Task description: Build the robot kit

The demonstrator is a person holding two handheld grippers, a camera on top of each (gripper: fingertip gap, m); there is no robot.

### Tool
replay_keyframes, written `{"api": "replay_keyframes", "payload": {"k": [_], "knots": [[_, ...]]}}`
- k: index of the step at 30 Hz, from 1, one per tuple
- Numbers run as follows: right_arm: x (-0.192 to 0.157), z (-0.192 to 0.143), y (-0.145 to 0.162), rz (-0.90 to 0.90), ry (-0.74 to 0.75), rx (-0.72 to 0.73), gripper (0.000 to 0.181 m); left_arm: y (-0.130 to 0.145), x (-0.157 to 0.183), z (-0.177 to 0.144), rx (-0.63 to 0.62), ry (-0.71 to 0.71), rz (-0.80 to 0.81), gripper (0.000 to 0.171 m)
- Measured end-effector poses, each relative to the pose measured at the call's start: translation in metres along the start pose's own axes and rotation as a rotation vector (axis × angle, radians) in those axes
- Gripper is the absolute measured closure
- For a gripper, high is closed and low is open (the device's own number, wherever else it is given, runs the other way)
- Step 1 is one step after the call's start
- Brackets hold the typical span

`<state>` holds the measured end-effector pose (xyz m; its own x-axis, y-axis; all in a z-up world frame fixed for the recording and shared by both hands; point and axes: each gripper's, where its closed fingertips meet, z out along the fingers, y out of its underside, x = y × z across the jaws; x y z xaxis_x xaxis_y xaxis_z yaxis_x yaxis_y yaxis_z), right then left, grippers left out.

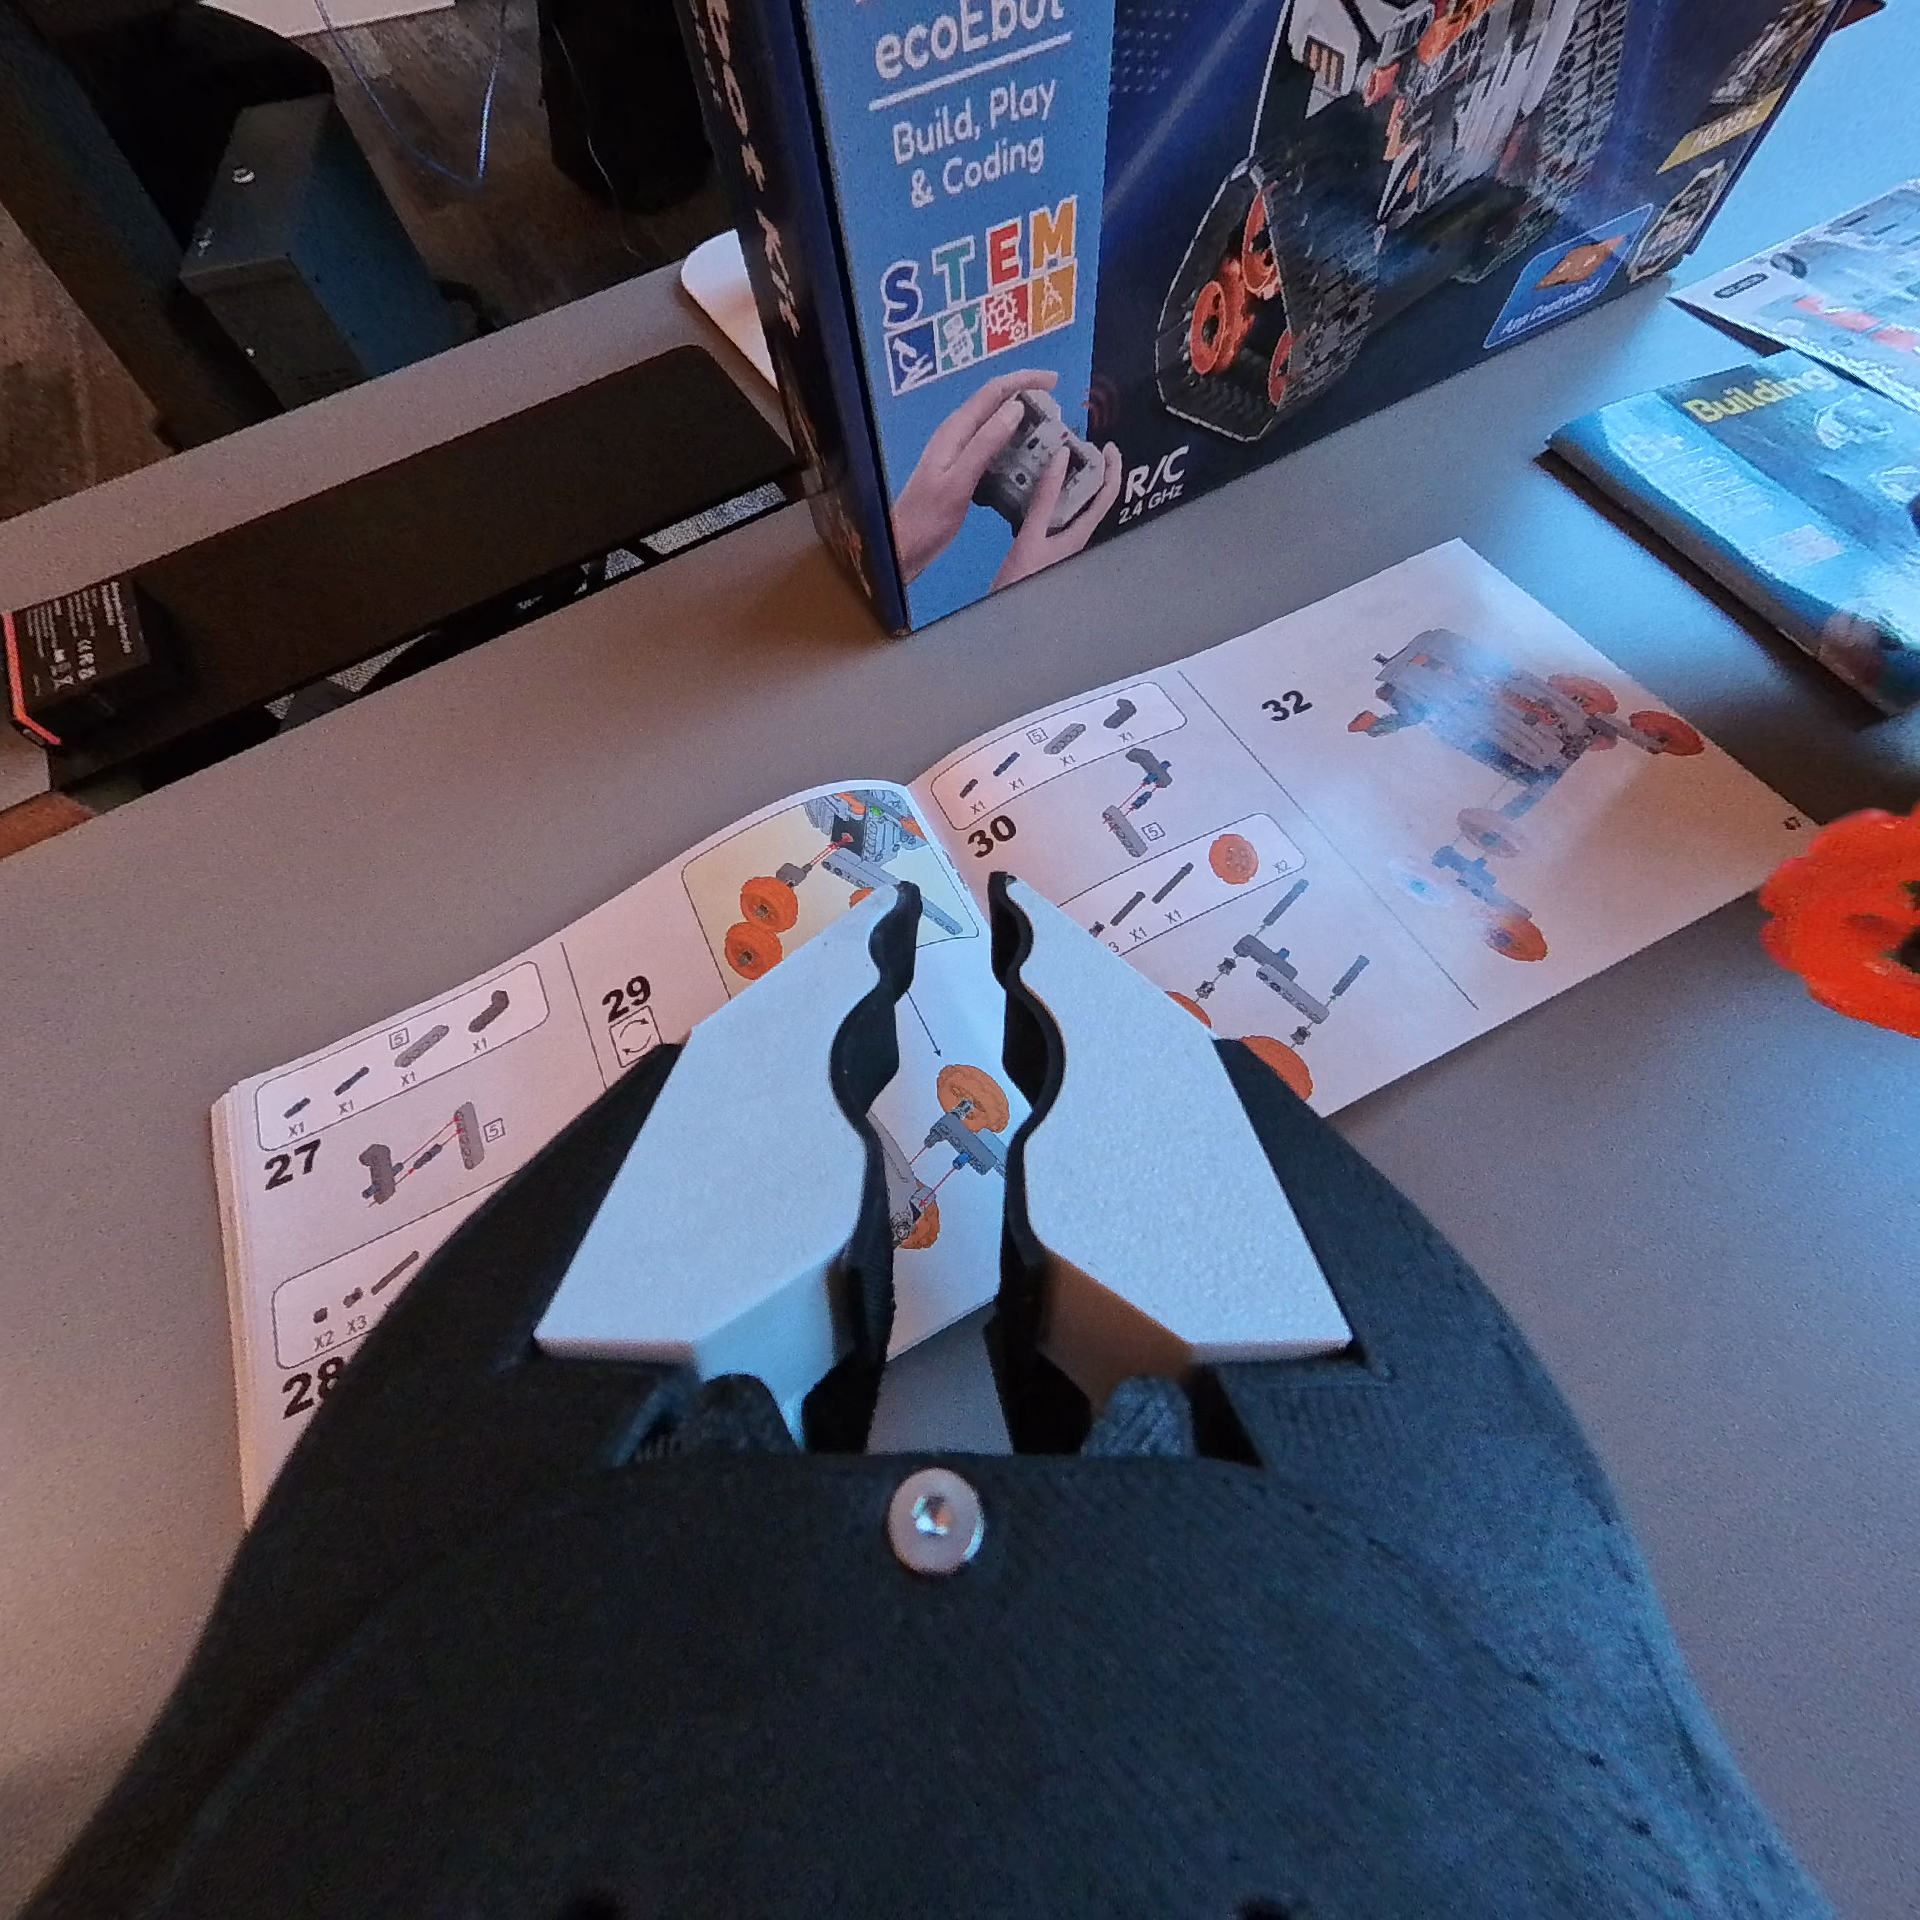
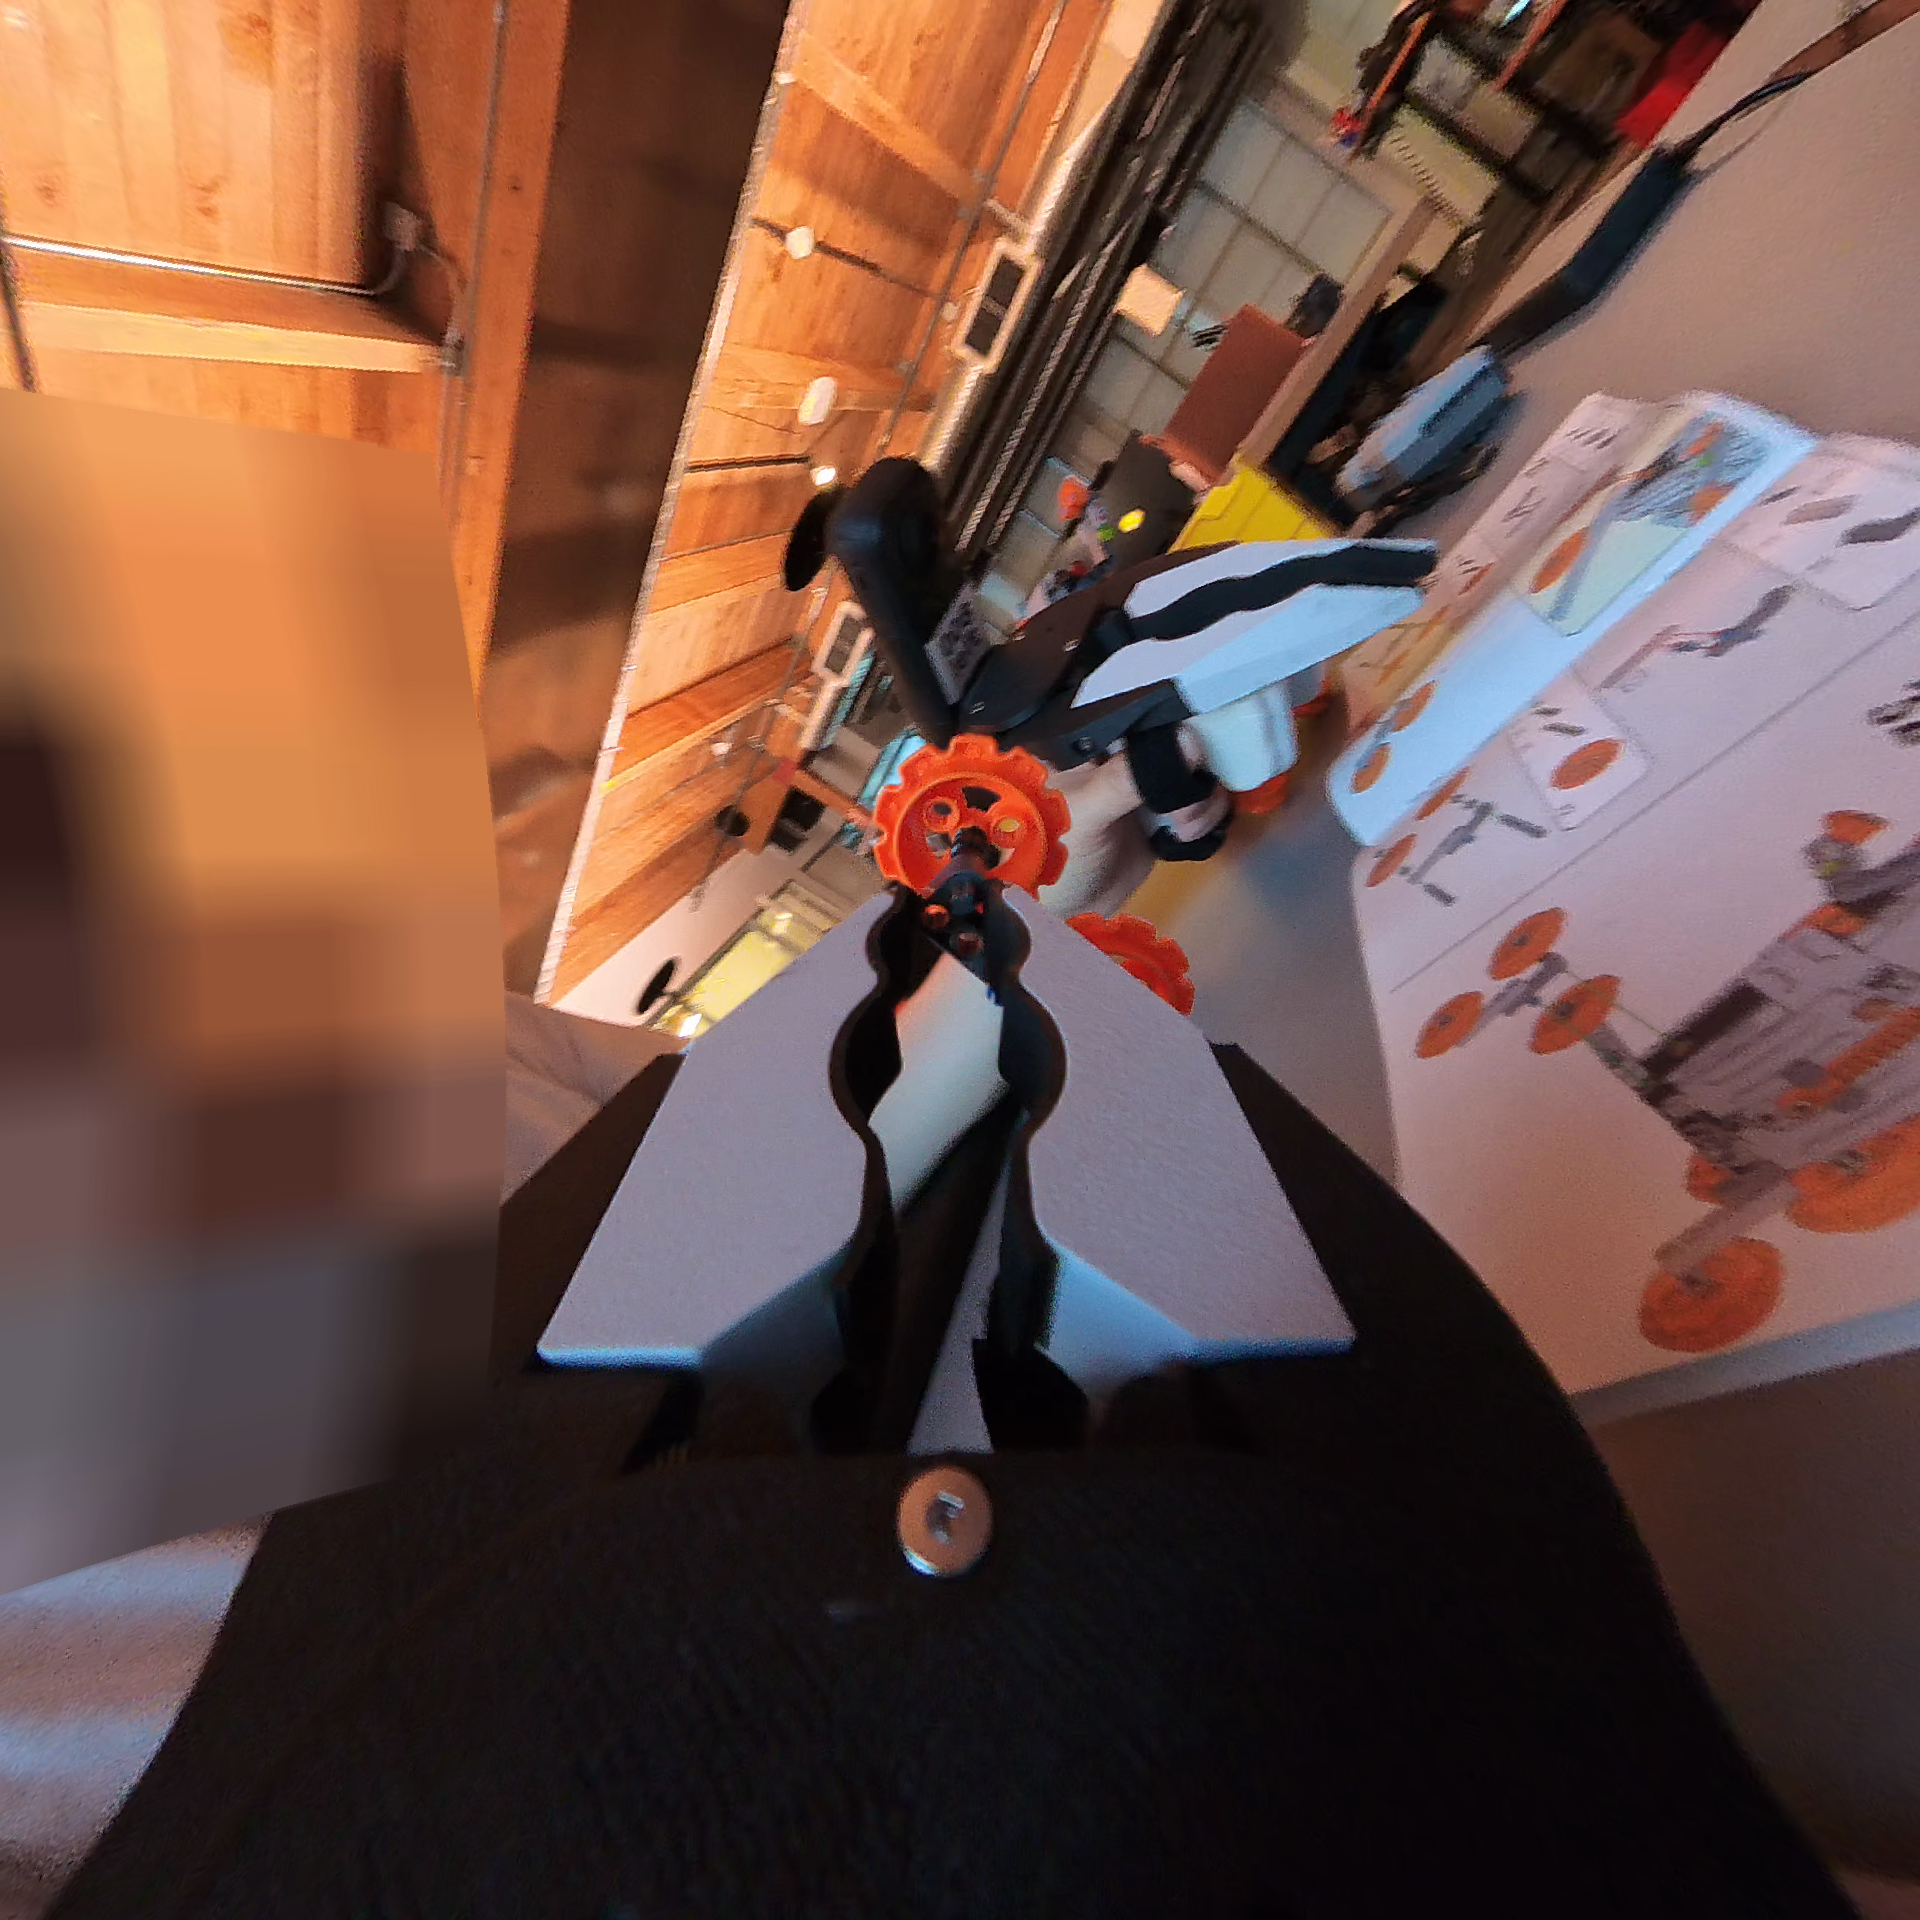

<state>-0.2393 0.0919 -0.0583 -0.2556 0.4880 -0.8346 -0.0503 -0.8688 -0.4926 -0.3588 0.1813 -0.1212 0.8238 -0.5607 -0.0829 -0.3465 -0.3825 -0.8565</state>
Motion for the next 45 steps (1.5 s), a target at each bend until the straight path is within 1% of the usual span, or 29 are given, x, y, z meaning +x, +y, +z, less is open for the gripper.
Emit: {"api": "replay_keyframes", "payload": {"k": [5, 8, 9, 11, 14, 17, 21, 23, 25, 29, 32, 36, 37, 40, 41, 45], "knots": [[0.007, 0.001, -0.003, -0.046, 0.073, 0.009, 0.171, -0.001, 0.0, -0.001, 0.003, -0.001, -0.003, 0.16], [0.013, 0.002, -0.001, -0.071, 0.117, -0.006, 0.171, -0.005, 0.005, -0.002, 0.033, 0.054, -0.069, 0.159], [0.014, 0.003, 0.0, -0.088, 0.134, -0.01, 0.171, -0.01, 0.01, -0.004, 0.056, 0.107, -0.108, 0.156], [0.015, 0.005, 0.001, -0.131, 0.166, -0.026, 0.171, -0.022, 0.024, -0.01, 0.12, 0.237, -0.193, 0.155], [0.015, 0.009, 0.004, -0.188, 0.194, -0.049, 0.171, -0.038, 0.034, -0.021, 0.208, 0.378, -0.298, 0.151], [0.015, 0.012, 0.005, -0.234, 0.211, -0.064, 0.171, -0.05, 0.04, -0.03, 0.275, 0.493, -0.385, 0.148], [0.014, 0.015, 0.008, -0.246, 0.204, -0.075, 0.171, -0.071, 0.05, -0.052, 0.379, 0.764, -0.591, 0.145], [0.014, 0.015, 0.008, -0.243, 0.201, -0.074, 0.171, -0.08, 0.047, -0.061, 0.439, 0.836, -0.663, 0.144], [0.014, 0.015, 0.008, -0.242, 0.2, -0.075, 0.171, -0.081, 0.046, -0.063, 0.45, 0.842, -0.66, 0.143], [0.011, 0.016, 0.01, -0.249, 0.186, -0.086, 0.171, -0.076, 0.057, -0.06, 0.393, 0.843, -0.591, 0.143], [0.009, 0.018, 0.013, -0.26, 0.175, -0.103, 0.171, -0.074, 0.063, -0.058, 0.374, 0.851, -0.574, 0.143], [0.006, 0.021, 0.02, -0.28, 0.159, -0.145, 0.171, -0.073, 0.061, -0.059, 0.378, 0.837, -0.564, 0.143], [0.005, 0.022, 0.024, -0.285, 0.151, -0.169, 0.171, -0.073, 0.059, -0.06, 0.381, 0.826, -0.555, 0.143], [-0.004, 0.028, 0.053, -0.326, 0.095, -0.327, 0.171, -0.074, 0.057, -0.065, 0.384, 0.805, -0.535, 0.143], [-0.005, 0.031, 0.059, -0.347, 0.092, -0.36, 0.171, -0.075, 0.057, -0.069, 0.394, 0.81, -0.53, 0.143], [-0.002, 0.041, 0.072, -0.307, 0.073, -0.399, 0.17, -0.081, 0.06, -0.082, 0.419, 0.835, -0.502, 0.143]]}}
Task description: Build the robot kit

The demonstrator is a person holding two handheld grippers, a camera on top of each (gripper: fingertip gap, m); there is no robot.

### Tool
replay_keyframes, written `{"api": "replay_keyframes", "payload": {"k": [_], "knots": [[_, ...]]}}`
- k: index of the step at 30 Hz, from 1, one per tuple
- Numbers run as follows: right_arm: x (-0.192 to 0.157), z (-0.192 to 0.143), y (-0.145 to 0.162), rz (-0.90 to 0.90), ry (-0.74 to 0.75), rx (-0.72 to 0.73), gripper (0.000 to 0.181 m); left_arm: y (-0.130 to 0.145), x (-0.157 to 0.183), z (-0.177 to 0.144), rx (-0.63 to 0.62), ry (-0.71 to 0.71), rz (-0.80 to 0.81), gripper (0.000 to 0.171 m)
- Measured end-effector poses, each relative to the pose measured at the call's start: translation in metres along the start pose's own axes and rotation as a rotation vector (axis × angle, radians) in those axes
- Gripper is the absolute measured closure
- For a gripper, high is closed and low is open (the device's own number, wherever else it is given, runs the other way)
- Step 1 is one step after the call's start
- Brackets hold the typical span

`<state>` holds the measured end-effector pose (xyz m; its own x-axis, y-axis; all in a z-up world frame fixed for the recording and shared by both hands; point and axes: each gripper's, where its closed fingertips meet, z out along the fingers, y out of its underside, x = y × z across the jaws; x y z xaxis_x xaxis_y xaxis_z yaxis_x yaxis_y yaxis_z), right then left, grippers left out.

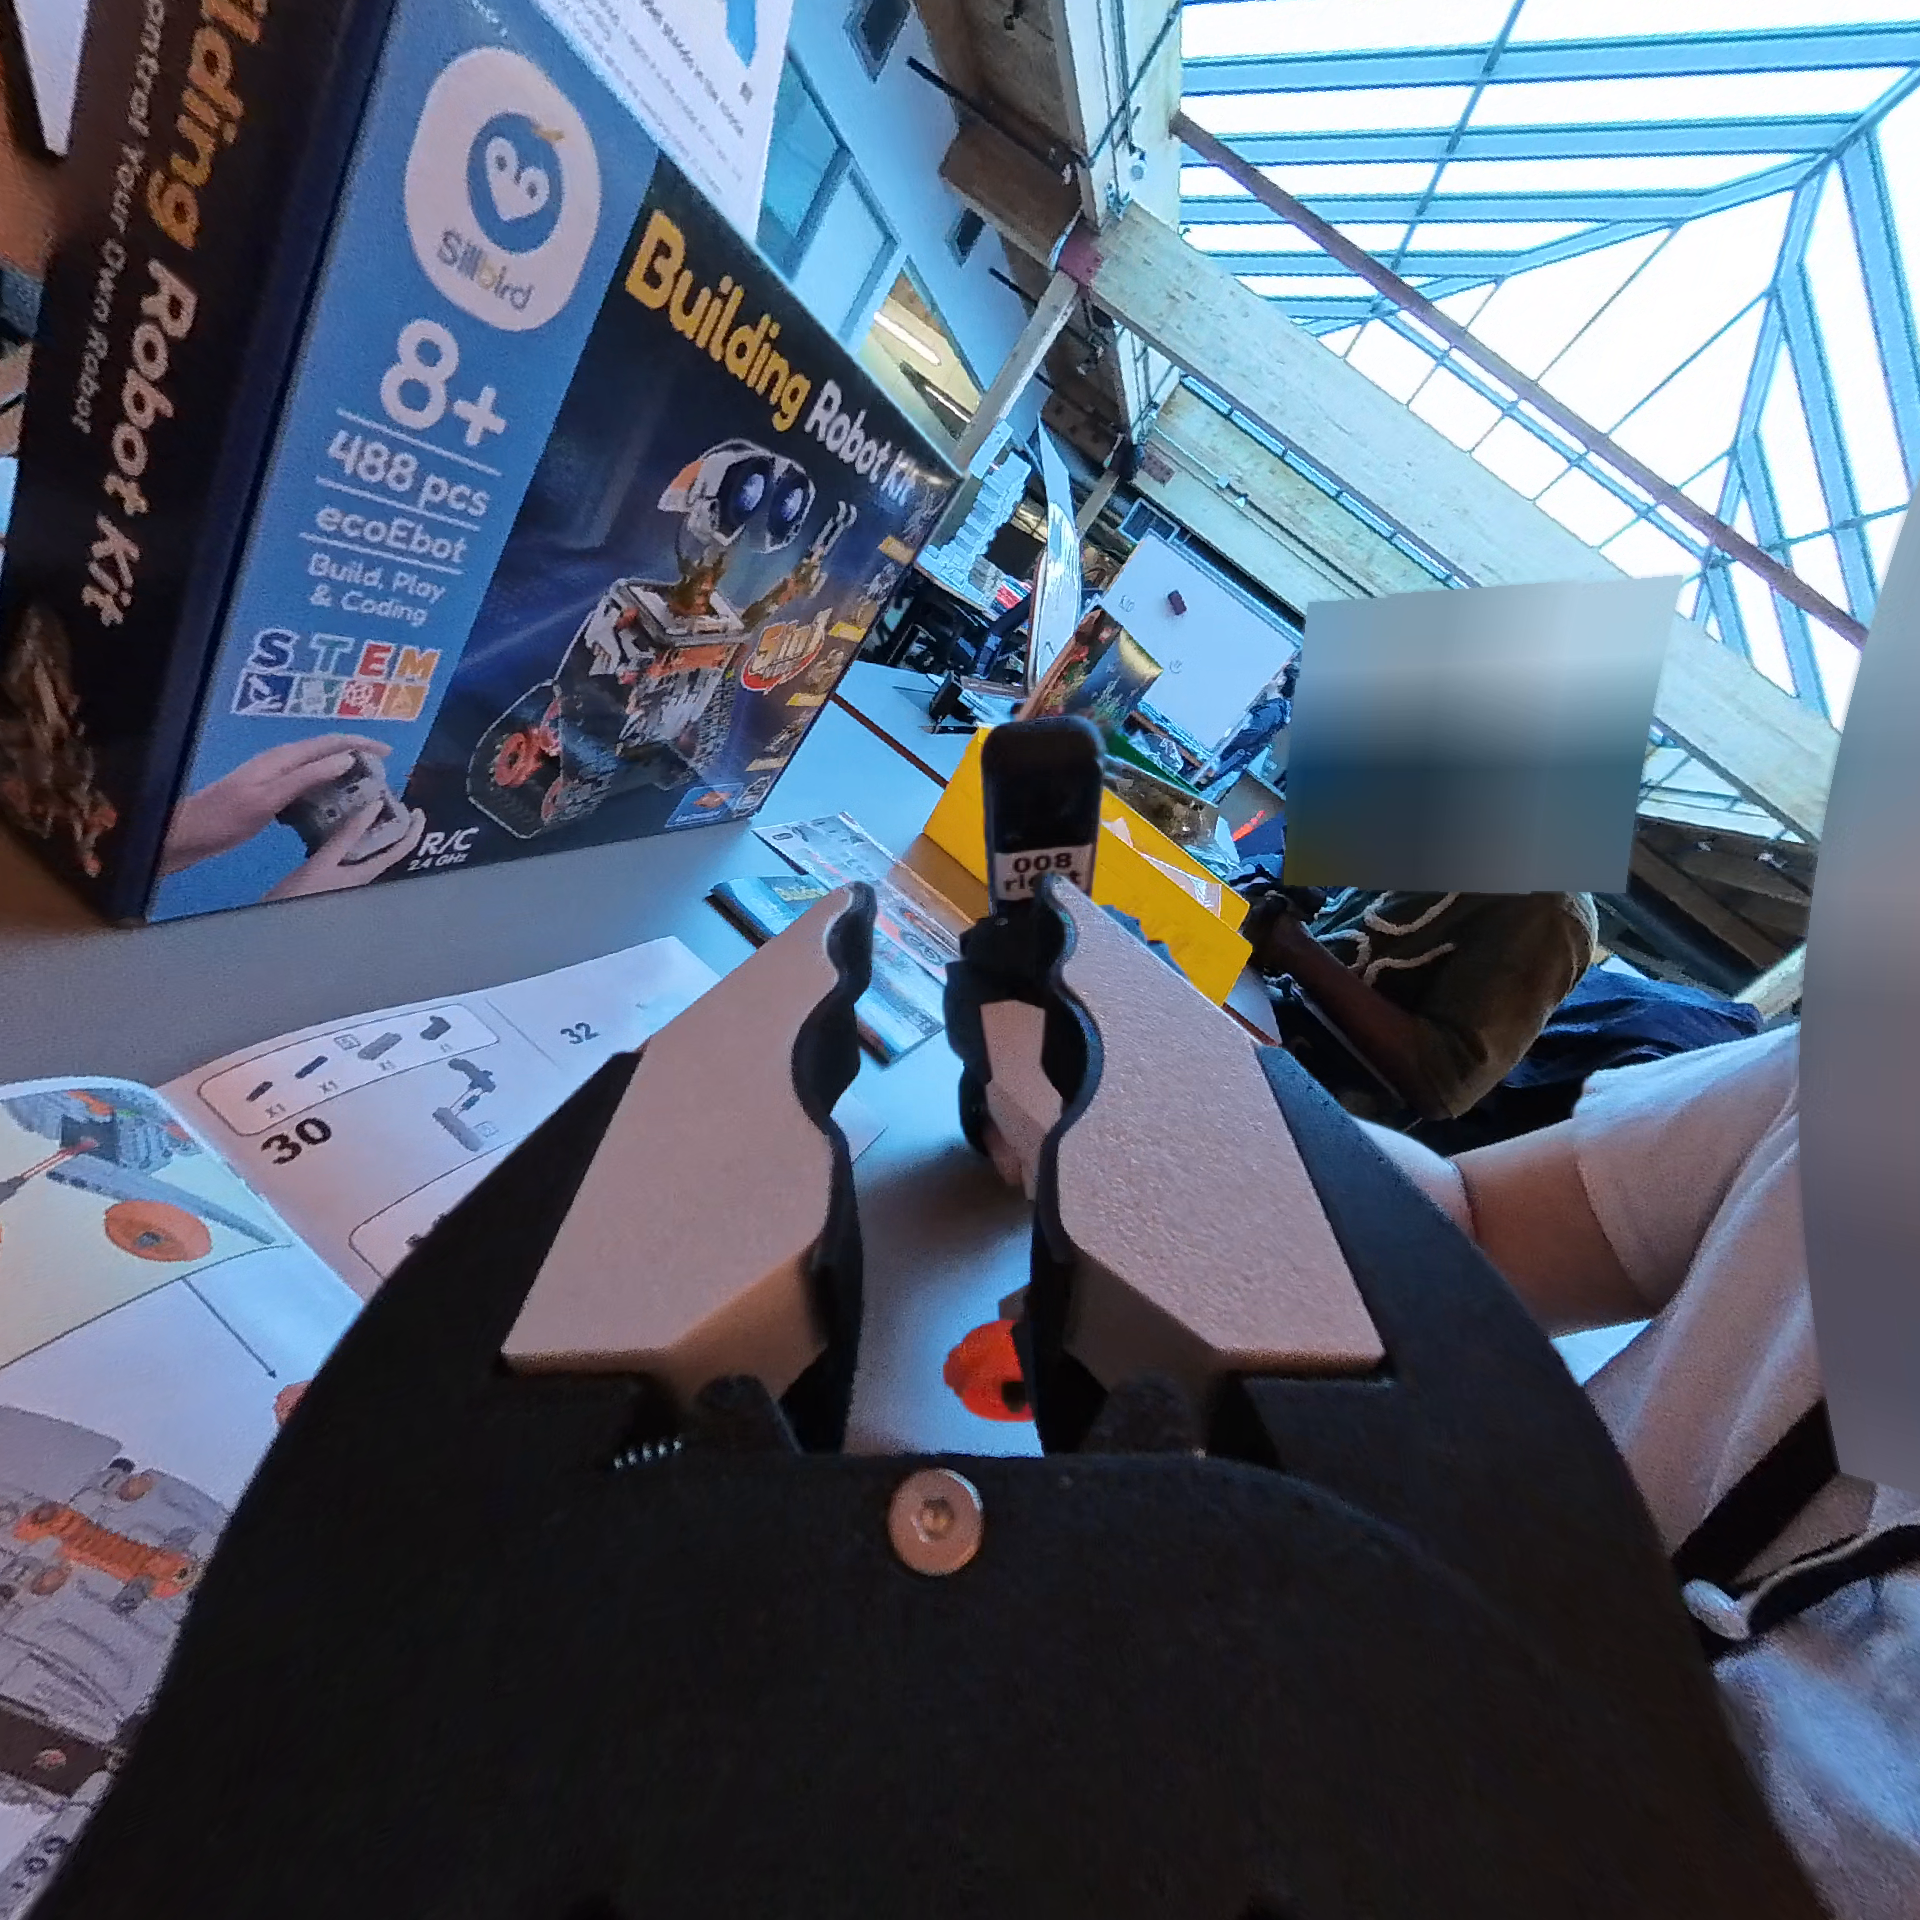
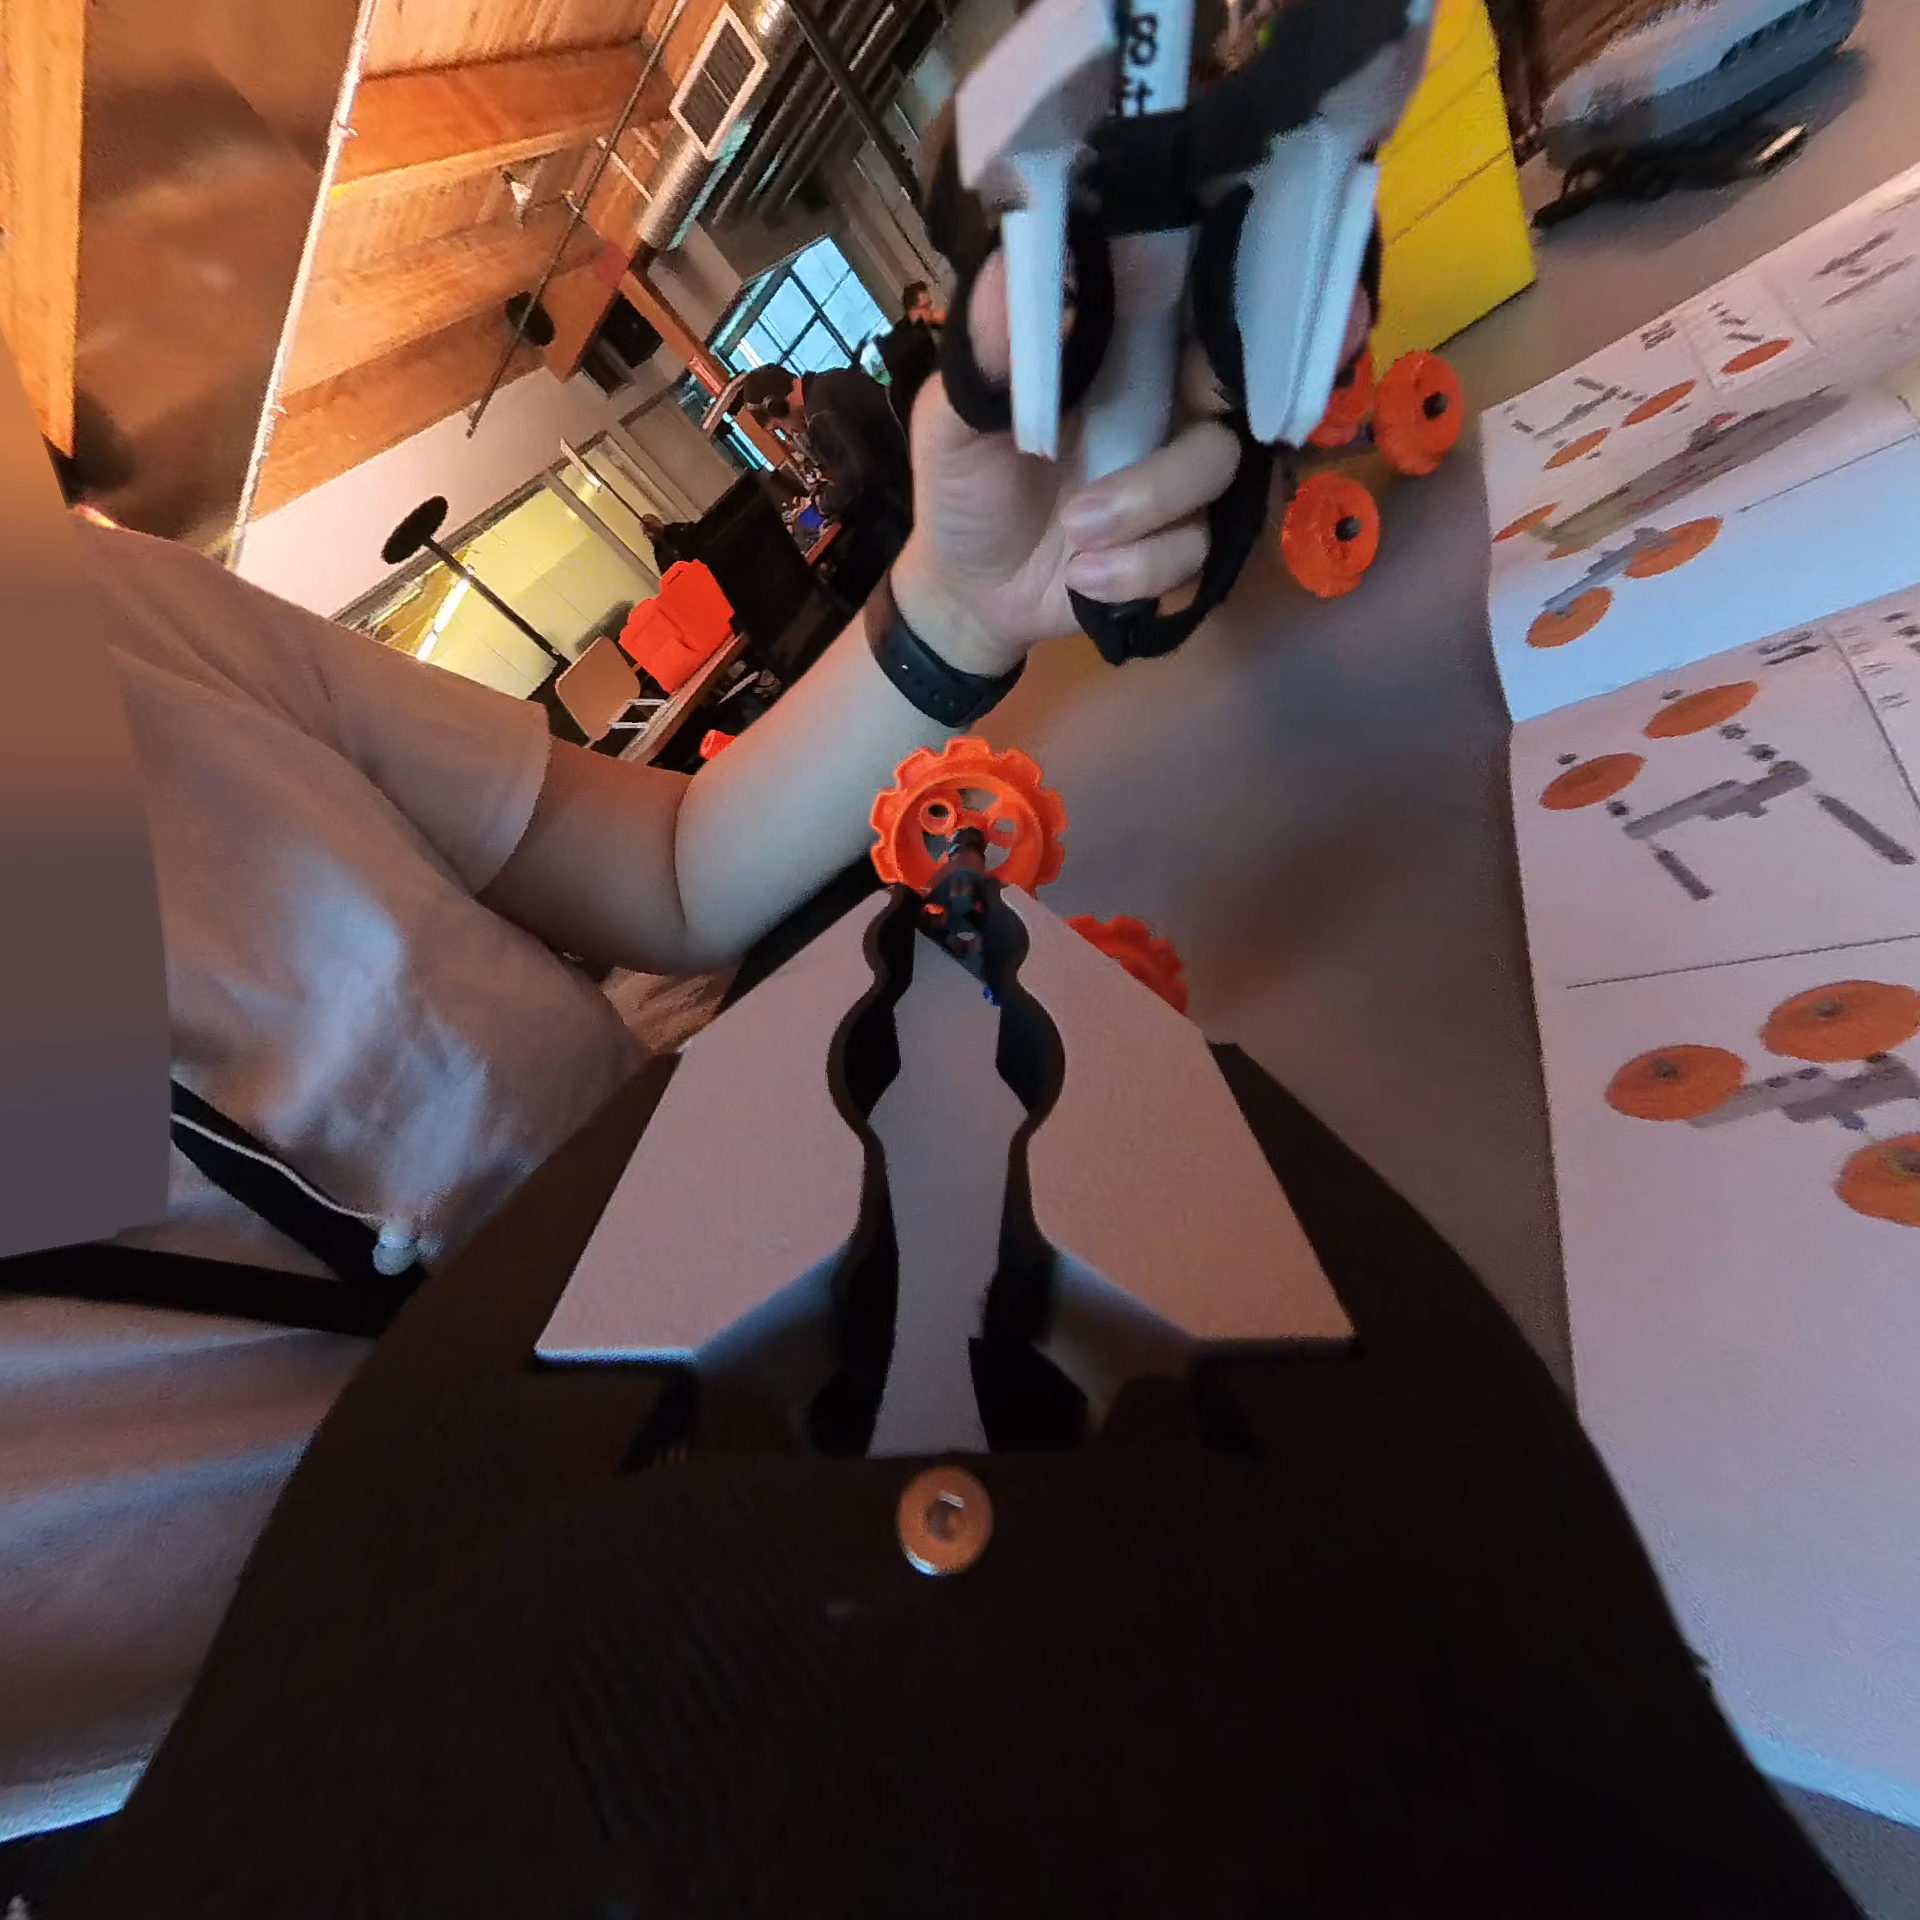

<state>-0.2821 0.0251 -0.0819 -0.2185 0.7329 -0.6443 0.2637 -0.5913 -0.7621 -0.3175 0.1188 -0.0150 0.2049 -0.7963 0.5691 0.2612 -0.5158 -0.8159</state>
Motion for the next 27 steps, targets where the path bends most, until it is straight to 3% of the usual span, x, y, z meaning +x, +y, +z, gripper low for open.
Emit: {"api": "replay_keyframes", "payload": {"k": [10, 15, 18, 27], "knots": [[0.008, -0.007, -0.004, 0.024, 0.029, 0.037, 0.171, 0.009, 0.017, 0.002, -0.071, 0.065, 0.062, 0.14], [0.009, -0.01, -0.01, 0.012, 0.038, 0.067, 0.171, 0.034, 0.029, 0.005, -0.219, 0.092, 0.16, 0.112], [0.008, -0.012, -0.013, -0.001, 0.038, 0.085, 0.171, 0.058, 0.036, 0.008, -0.351, 0.104, 0.25, 0.104], [0.007, -0.013, -0.016, -0.021, 0.042, 0.101, 0.171, 0.087, 0.04, 0.011, -0.501, 0.121, 0.263, 0.114]]}}
